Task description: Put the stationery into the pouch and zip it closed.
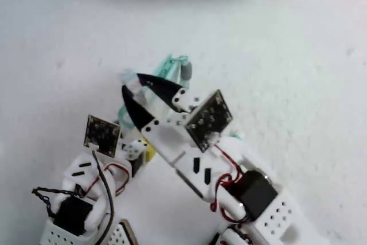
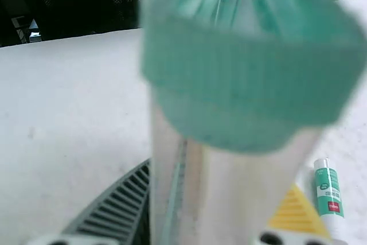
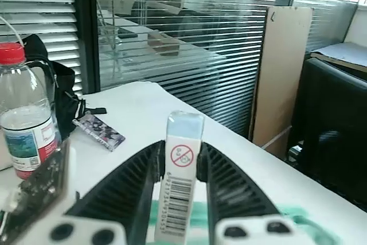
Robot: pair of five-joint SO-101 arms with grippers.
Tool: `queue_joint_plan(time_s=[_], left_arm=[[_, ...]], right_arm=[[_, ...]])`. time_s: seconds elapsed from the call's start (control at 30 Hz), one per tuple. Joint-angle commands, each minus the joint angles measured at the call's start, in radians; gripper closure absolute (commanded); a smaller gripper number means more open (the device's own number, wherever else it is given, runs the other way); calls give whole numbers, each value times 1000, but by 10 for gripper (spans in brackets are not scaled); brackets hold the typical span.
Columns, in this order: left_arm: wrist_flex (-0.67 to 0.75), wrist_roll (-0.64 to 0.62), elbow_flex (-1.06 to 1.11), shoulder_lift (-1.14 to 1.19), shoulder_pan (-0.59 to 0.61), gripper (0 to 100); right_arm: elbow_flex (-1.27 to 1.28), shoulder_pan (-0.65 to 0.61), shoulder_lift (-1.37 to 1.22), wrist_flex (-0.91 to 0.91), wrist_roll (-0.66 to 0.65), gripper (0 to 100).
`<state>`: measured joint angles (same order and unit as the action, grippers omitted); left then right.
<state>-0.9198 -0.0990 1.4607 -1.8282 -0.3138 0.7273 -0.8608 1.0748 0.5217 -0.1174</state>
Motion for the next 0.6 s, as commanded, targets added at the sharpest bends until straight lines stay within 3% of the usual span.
queue_joint_plan(time_s=[0.0, 0.33, 0.57], left_arm=[[-11, 6, -25, -2, -19, 756], [-11, 5, -25, -2, -12, 756], [-11, 3, -25, -2, -12, 756]], right_arm=[[-28, -13, -16, -39, -14, 982], [-23, -5, -59, -39, -15, 982], [-23, -2, -5, 125, -17, 981]])
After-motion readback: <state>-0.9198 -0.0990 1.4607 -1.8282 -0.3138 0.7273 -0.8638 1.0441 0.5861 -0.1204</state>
